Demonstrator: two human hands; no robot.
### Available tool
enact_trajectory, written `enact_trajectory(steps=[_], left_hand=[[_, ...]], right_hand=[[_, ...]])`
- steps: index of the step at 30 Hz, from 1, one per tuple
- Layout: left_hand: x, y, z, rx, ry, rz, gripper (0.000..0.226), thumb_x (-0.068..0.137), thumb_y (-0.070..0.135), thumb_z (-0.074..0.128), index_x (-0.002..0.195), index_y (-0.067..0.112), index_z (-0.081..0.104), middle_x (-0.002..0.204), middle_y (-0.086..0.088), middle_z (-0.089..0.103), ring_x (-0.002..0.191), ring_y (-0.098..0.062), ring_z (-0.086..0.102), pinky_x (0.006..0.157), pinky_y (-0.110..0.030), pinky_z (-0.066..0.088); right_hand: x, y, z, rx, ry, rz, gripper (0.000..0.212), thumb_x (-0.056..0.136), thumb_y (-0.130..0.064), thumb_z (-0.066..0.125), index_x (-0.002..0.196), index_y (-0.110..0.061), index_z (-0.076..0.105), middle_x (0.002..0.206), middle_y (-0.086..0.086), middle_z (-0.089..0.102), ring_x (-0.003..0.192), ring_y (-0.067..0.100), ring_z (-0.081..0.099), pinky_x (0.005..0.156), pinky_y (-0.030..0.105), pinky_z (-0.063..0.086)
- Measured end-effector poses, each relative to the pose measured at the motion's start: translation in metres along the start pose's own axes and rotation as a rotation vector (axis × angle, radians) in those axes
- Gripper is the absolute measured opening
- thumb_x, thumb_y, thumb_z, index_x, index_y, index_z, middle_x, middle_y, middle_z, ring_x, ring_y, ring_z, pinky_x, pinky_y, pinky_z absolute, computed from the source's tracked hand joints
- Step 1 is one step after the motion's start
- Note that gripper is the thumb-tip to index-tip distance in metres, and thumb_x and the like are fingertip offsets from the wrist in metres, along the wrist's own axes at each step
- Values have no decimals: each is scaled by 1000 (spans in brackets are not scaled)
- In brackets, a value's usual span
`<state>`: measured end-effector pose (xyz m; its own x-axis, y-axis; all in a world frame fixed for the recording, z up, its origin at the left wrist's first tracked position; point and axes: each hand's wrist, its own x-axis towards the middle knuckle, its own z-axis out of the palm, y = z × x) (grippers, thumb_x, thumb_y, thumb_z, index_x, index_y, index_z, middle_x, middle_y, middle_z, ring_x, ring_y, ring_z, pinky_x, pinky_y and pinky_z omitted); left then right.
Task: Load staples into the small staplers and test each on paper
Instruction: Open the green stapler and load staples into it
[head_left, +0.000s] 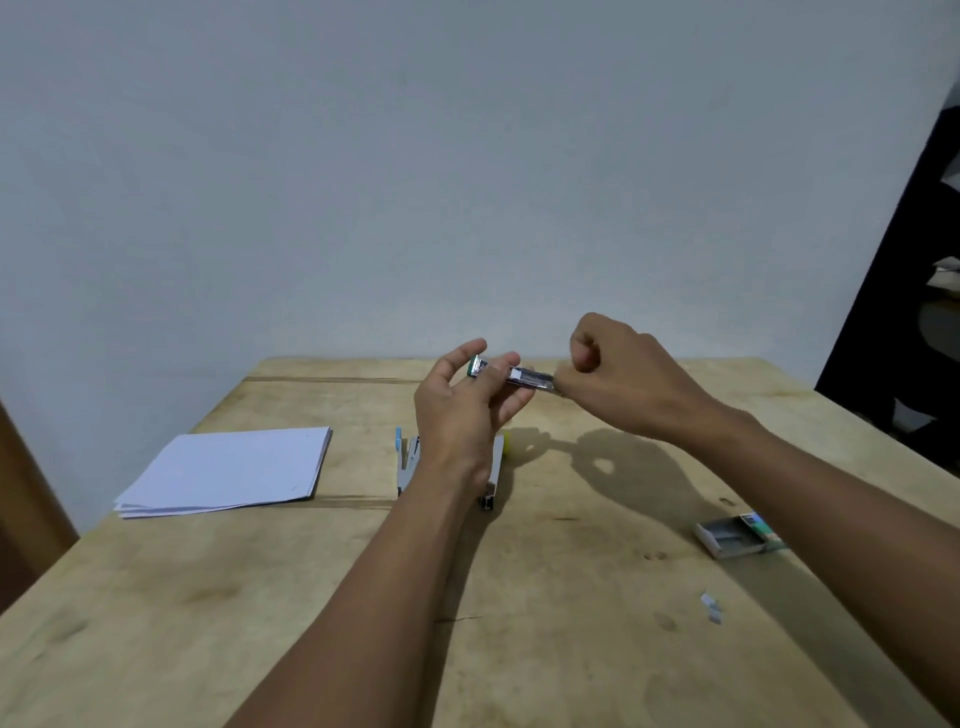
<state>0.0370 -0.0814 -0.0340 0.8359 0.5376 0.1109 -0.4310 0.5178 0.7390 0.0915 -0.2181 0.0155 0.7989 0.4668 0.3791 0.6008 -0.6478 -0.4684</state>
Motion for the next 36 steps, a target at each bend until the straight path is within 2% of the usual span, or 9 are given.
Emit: enact_trajectory(steps=[2, 5, 11, 18, 21, 23, 26, 32, 36], left_hand=[[0, -1, 3, -23, -34, 3, 33, 88, -7, 62, 118, 6, 54, 90, -17, 73, 92, -32, 72, 75, -36, 62], [-3, -9, 8, -49, -52, -49, 33, 85, 0, 66, 116, 1, 55, 89, -15, 75, 87, -25, 74, 77, -34, 61], [-19, -39, 34, 28, -38, -222, 23, 93, 16, 61, 94, -7, 63, 83, -19, 72, 68, -20, 73, 65, -26, 61], [-32, -55, 59, -256, -35, -404, 24, 101, 14, 46, 105, -7, 58, 83, -20, 70, 68, -25, 74, 62, -34, 62], [-38, -61, 67, -300, -85, -412, 22, 102, 11, 43, 97, -5, 58, 85, -18, 66, 68, -24, 74, 62, -33, 62], [-43, -63, 72, -146, -161, -414, 23, 103, 6, 38, 105, -4, 59, 98, -19, 69, 81, -23, 73, 72, -32, 61], [-58, -62, 69, 341, -282, -339, 30, 98, -6, 36, 116, 2, 59, 105, -16, 71, 92, -21, 71, 81, -29, 58], [-86, -62, 54, 926, -563, -107, 28, 89, 1, 64, 116, 9, 67, 107, -4, 70, 90, -9, 66, 70, -12, 51], [-82, -59, 56, 1006, -395, 33, 25, 96, 12, 55, 117, 13, 69, 112, 1, 70, 104, -11, 64, 98, -27, 48]], right_hand=[[-2, -1, -11, 98, -138, 181, 22, 80, -38, 62, 87, -17, 61, 77, -2, 70, 72, 20, 66, 59, 29, 43], [-11, 4, -23, 295, -237, 284, 20, 84, -24, 66, 83, -5, 72, 76, 9, 76, 63, 18, 69, 53, 24, 48], [-34, 24, -19, 637, 80, 425, 20, 84, 4, 64, 73, -9, 54, 72, 20, 60, 49, 22, 57, 39, 22, 45], [-63, 49, -13, 324, 356, -39, 19, 86, -11, 69, 90, -13, 51, 80, -6, 61, 65, 11, 56, 56, 20, 46], [-69, 57, -14, 207, 455, -152, 18, 84, -9, 67, 87, -11, 49, 78, -1, 62, 61, 18, 53, 55, 30, 45], [-71, 60, -17, 184, 471, -99, 18, 83, -6, 63, 86, -13, 47, 79, -1, 63, 64, 21, 55, 58, 32, 46], [-72, 65, -29, 226, 499, 38, 15, 83, -5, 61, 86, -13, 49, 75, -6, 60, 66, 18, 57, 55, 16, 41], [-74, 68, -37, 244, 501, 141, 14, 81, -6, 62, 84, -12, 49, 77, -2, 61, 66, 19, 52, 49, 19, 36], [-81, 62, -34, 258, 459, 131, 14, 79, -7, 60, 80, -15, 49, 77, -4, 63, 67, 20, 54, 56, 26, 42]])
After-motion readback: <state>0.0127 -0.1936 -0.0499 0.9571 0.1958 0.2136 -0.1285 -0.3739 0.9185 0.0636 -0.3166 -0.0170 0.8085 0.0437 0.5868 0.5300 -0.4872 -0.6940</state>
